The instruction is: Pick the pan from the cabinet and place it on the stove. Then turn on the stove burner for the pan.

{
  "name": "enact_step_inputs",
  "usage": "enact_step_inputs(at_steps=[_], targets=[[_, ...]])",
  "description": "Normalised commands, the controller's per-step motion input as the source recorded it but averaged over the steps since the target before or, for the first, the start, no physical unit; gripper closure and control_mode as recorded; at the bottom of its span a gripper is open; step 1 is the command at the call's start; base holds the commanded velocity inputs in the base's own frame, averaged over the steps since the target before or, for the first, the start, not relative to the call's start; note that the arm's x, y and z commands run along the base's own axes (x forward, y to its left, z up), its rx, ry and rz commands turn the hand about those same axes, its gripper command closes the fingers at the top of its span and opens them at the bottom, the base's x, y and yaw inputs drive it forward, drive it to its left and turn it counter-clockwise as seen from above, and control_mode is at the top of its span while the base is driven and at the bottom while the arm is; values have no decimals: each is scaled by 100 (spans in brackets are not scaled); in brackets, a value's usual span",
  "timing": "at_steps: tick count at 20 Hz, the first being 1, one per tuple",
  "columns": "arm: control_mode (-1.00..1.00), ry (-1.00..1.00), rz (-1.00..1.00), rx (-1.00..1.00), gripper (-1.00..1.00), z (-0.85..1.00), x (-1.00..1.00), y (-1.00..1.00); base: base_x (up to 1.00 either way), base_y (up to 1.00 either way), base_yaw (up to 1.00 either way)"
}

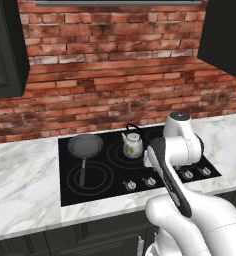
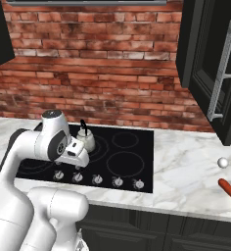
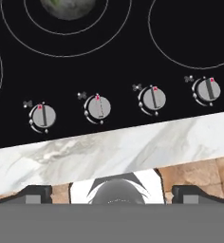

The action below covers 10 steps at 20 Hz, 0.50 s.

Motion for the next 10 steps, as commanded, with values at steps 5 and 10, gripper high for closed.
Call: enact_step_inputs(at_steps=[5,10], targets=[[-100,1,7,0,-100,-27,0,0,0,0,0],[-100,2,0,0,-100,-27,0,0,0,0,0]])
